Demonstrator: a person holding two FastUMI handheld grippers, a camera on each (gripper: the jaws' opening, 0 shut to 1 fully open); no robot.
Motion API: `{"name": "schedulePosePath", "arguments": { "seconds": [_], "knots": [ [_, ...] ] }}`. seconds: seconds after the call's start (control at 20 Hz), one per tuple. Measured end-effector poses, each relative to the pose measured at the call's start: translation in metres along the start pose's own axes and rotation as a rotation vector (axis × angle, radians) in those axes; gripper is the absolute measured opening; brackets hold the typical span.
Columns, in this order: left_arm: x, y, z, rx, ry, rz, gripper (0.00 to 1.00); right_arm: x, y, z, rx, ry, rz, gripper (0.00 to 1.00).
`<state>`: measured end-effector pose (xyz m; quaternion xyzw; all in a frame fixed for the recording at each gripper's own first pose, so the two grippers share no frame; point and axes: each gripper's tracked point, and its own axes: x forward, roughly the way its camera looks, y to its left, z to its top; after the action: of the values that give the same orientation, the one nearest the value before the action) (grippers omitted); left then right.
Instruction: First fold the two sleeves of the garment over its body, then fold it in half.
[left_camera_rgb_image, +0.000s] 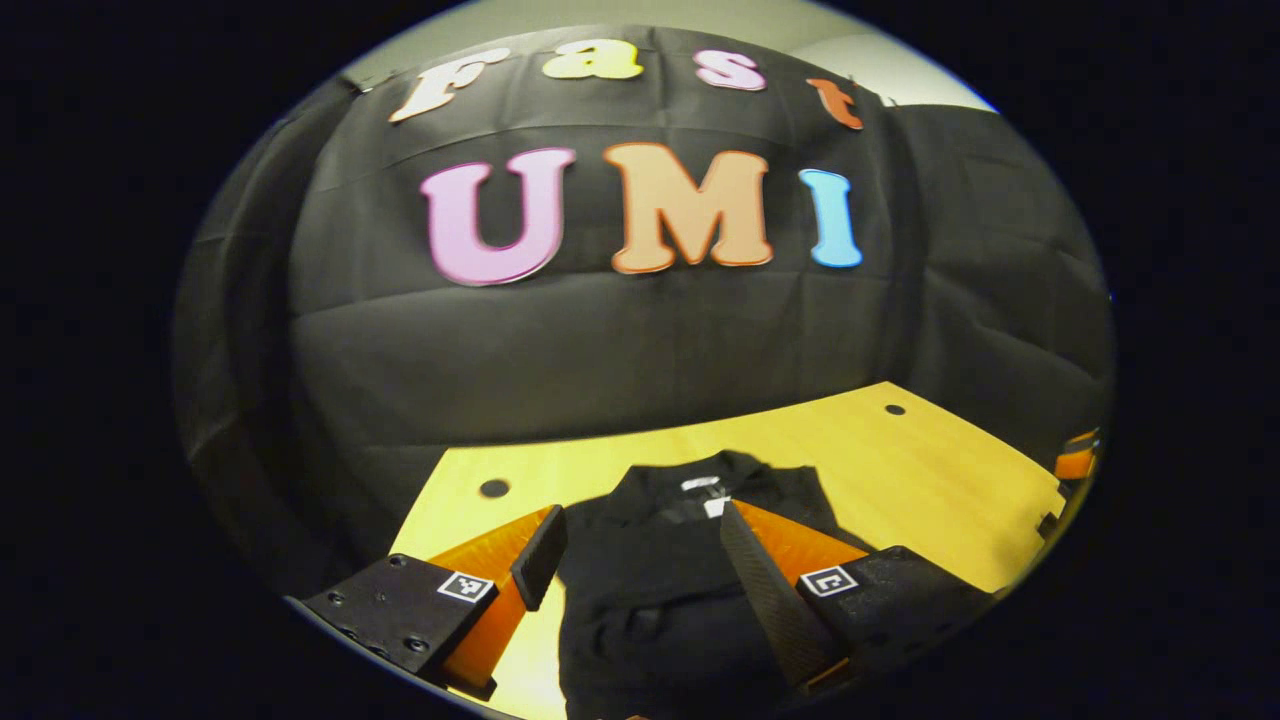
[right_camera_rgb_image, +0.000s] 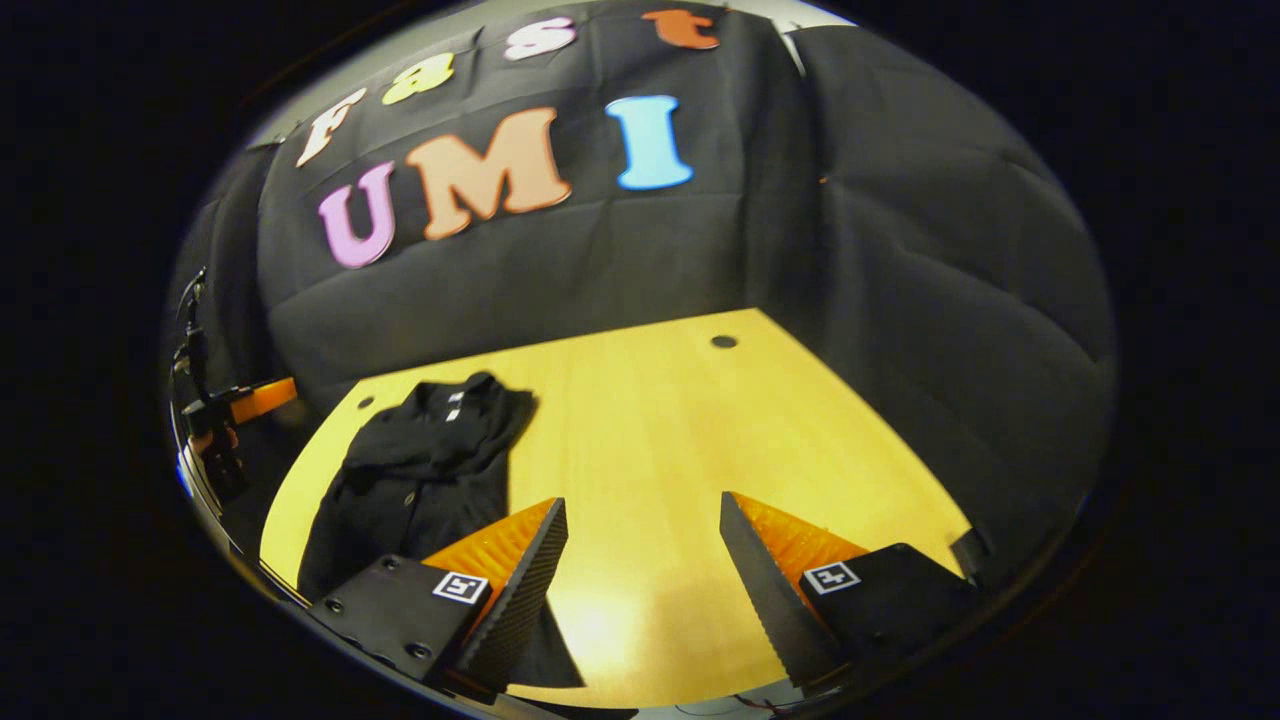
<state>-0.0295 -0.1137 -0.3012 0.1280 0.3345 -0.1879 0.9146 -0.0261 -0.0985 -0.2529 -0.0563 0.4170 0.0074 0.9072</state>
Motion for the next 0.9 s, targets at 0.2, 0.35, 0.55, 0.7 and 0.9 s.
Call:
{"name": "schedulePosePath", "arguments": {
  "seconds": [0.2,0.35,0.55,0.7,0.9],
  "knots": [
    [-0.053,0.025,-0.081,-0.079,0.138,0.097,0.95,0.017,0.052,-0.065,-0.113,0.12,0.079,0.94],
    [-0.089,0.019,-0.13,-0.16,0.236,0.127,0.96,0.019,0.075,-0.11,-0.214,0.21,0.114,0.99],
    [-0.12,0.008,-0.195,-0.135,0.4,0.141,0.96,0.024,0.086,-0.148,-0.295,0.297,0.122,0.99],
    [-0.136,-0.005,-0.235,-0.138,0.525,0.132,0.96,0.024,0.084,-0.169,-0.323,0.357,0.123,0.95],
    [-0.15,-0.007,-0.277,-0.191,0.661,0.182,0.95,0.021,0.08,-0.177,-0.339,0.367,0.114,0.99]
  ]
}}
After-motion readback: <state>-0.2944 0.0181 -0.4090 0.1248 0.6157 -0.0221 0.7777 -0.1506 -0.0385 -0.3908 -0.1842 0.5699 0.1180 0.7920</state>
